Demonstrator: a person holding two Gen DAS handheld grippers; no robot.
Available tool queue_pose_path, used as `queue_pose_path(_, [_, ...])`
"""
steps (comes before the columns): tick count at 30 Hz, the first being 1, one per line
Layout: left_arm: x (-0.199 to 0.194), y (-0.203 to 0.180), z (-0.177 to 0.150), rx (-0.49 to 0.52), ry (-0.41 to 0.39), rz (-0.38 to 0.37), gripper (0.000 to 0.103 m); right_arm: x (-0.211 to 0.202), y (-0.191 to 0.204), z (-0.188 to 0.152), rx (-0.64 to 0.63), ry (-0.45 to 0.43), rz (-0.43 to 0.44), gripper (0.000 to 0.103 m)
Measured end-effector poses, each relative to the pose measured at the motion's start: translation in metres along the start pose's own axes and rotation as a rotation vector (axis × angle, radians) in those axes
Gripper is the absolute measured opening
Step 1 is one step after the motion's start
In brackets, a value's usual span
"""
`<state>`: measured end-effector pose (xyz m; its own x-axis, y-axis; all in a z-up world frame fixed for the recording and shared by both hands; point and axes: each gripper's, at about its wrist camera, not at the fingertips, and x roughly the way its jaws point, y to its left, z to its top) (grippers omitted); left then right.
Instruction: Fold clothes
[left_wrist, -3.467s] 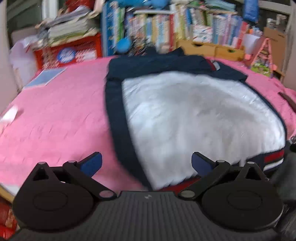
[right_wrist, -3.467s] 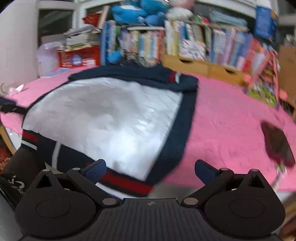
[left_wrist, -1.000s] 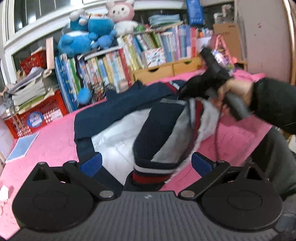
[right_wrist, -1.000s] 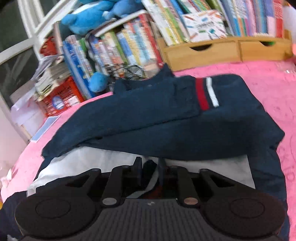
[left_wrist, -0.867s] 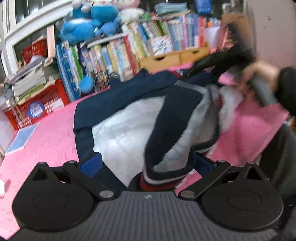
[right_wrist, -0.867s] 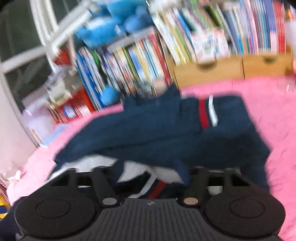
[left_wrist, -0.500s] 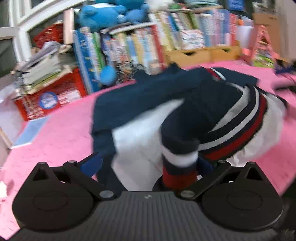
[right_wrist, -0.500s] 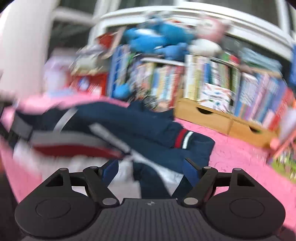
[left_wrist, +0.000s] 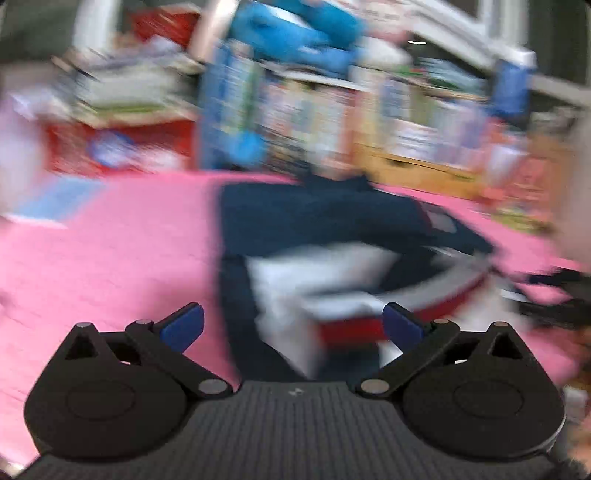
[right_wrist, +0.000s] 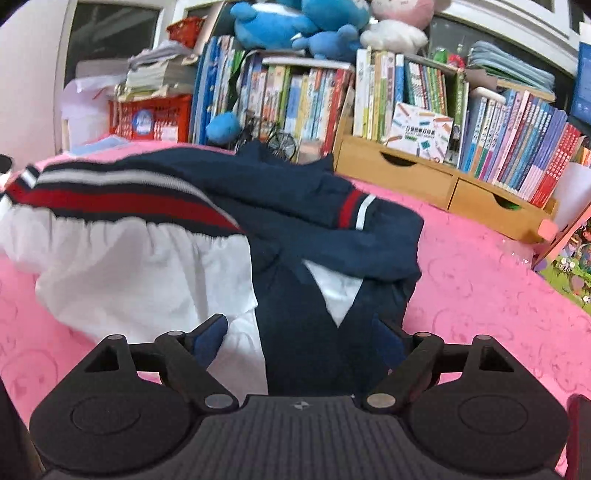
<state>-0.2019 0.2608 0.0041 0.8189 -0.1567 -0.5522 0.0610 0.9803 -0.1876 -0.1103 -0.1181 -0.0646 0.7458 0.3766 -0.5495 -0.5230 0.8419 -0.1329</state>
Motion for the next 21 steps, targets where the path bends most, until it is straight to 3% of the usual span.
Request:
queue_pose_path(2, [0.003,-0.010,-0.013,0.047,0.033,-0.044,0.103,-0.003,-0.001,-0.002,0.011,-0.001,0.015,0.085])
queue_pose_path(5, [0.016,-0.029,-0.024,0.143,0.056,0.014,0.103,-0.009,-0.007,0.001,0.048,-0.033,0.037,0.085])
queue_pose_path(9, [0.037,-0.035,-0.027,0.116,0.033,0.053,0.103,-0.008,-0.015,0.003,0.097,-0.015,0.032,0.083])
queue_pose_path(10, [0.042,-0.033,-0.025,0.085,0.033,0.056,0.103,-0.006,-0.015,0.001,0.112,0.006,0.043,0.074])
queue_pose_path(11, [0.044,-0.030,-0.022,0.055,0.031,0.061,0.101,-0.006,-0.014,-0.001,0.123,0.021,0.069,0.056])
queue_pose_path(12, [0.045,-0.026,-0.017,0.030,0.024,0.066,0.090,-0.009,-0.011,-0.004,0.127,0.026,0.095,0.050])
queue_pose_path(14, [0.039,-0.018,-0.006,0.003,-0.005,0.080,0.082,-0.019,-0.001,-0.007,0.100,0.035,0.125,0.033])
queue_pose_path(18, [0.030,-0.007,0.013,0.044,-0.071,0.225,0.083,-0.048,0.013,-0.015,0.000,0.093,0.205,0.034])
queue_pose_path(21, [0.034,-0.004,0.014,0.063,-0.041,0.221,0.084,-0.062,0.016,-0.020,-0.061,0.136,0.221,0.041])
